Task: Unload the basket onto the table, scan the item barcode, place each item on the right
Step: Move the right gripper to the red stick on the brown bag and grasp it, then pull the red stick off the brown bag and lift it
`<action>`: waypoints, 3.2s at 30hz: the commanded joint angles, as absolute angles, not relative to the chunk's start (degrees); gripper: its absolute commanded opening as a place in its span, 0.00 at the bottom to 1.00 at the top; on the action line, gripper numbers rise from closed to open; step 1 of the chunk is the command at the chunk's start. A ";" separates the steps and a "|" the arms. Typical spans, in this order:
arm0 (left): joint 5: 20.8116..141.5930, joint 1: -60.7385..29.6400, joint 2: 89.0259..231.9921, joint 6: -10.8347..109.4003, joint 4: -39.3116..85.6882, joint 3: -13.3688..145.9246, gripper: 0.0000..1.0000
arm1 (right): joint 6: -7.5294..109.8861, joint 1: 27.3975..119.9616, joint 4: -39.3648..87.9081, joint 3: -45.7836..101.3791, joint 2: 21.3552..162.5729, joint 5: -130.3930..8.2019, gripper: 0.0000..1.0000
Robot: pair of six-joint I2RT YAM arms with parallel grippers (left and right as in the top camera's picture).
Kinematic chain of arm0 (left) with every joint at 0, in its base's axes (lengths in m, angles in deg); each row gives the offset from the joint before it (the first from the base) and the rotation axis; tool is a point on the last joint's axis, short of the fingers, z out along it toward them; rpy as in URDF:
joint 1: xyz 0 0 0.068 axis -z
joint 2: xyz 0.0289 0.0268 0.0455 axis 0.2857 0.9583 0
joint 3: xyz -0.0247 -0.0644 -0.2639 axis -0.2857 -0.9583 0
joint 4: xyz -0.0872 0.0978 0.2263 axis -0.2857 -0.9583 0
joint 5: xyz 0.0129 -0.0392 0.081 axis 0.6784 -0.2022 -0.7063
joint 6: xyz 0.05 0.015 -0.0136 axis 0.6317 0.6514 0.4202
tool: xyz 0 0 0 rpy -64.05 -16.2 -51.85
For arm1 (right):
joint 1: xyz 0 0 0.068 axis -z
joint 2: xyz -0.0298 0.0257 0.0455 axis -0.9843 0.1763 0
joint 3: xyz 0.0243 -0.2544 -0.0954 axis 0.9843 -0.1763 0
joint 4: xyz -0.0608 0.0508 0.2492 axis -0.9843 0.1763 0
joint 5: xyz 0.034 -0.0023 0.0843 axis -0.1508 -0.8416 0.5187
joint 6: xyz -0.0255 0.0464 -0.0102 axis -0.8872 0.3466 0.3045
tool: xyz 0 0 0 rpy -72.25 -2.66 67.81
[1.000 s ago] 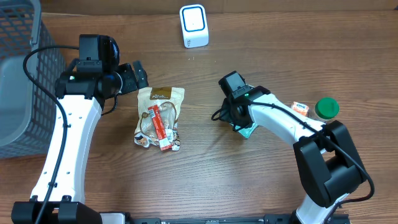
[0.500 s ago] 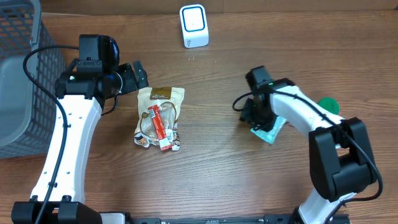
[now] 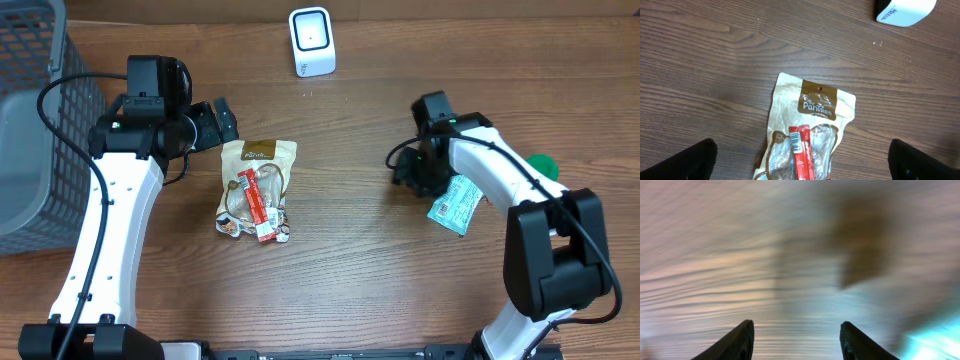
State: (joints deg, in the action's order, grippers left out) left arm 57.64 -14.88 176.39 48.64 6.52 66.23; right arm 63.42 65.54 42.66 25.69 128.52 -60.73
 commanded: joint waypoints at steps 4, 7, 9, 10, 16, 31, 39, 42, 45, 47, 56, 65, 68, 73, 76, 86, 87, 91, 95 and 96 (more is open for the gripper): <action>57.51 -15.04 176.02 50.17 6.63 66.67 1.00 | 62.28 55.94 32.15 27.59 128.37 -45.48 0.53; 57.51 -15.04 176.02 50.17 6.63 66.67 1.00 | 62.22 49.67 26.84 27.50 128.37 -45.85 0.52; 57.51 -15.04 176.02 50.17 6.63 66.67 1.00 | 62.24 45.98 24.94 27.50 128.37 -47.27 0.49; 57.51 -15.04 176.02 50.17 6.63 66.67 1.00 | 62.24 44.07 24.28 27.50 128.37 -48.32 0.48; 57.51 -15.04 176.02 50.17 6.63 66.67 1.00 | 62.33 35.44 23.43 27.48 128.37 -52.84 0.44; 57.51 -15.04 176.02 50.17 6.63 66.67 1.00 | 64.31 30.24 15.98 26.65 129.61 -54.07 0.43; 57.51 -15.06 176.02 50.17 6.63 66.67 1.00 | 64.29 30.24 15.67 26.65 133.83 -53.59 0.43; 57.51 -15.06 176.02 50.17 6.63 66.67 1.00 | 64.29 30.24 14.71 26.65 134.73 -51.55 0.43; 57.51 -15.06 176.02 50.17 6.63 66.67 1.00 | 64.90 30.24 14.29 26.65 135.30 -51.05 0.43; 57.51 -15.06 176.02 50.17 6.63 66.67 1.00 | 64.93 30.24 14.27 26.65 135.86 -51.05 0.42; 57.51 -15.06 176.02 50.17 6.63 66.67 1.00 | 65.95 30.24 14.32 26.65 136.19 -51.05 0.16; 57.51 -15.06 176.02 50.17 6.63 66.67 1.00 | 65.69 33.19 14.84 26.80 132.61 -49.50 0.04; 57.51 -15.06 176.02 50.17 6.63 66.67 1.00 | 65.23 34.20 16.98 26.80 131.75 -49.13 0.04; 57.51 -15.06 176.02 50.17 6.63 66.67 1.00 | 60.77 35.03 20.17 26.80 131.75 -47.82 0.04; 57.51 -15.06 176.02 50.17 6.63 66.67 1.00 | 60.80 35.86 21.57 26.80 131.75 -46.37 0.04; 57.51 -15.06 176.02 50.17 6.63 66.67 1.00 | 54.68 39.44 24.20 26.87 129.87 -36.87 0.04; 57.51 -15.06 176.02 50.17 6.63 66.67 1.00 | 52.58 40.07 24.33 26.87 129.11 -34.53 0.04; 57.51 -15.06 176.02 50.17 6.63 66.67 1.00 | 45.21 44.31 28.81 26.87 123.58 -30.86 0.04; 57.51 -15.06 176.02 50.17 6.63 66.67 1.00 | 36.18 50.63 38.62 26.87 117.59 -30.83 0.04; 57.51 -15.06 176.02 50.17 6.63 66.67 1.00 | 34.11 51.77 40.70 26.87 116.63 -30.81 0.04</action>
State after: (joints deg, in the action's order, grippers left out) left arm 57.64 -14.88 176.39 48.64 6.52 66.23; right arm 43.77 48.51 37.83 26.45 121.20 -33.06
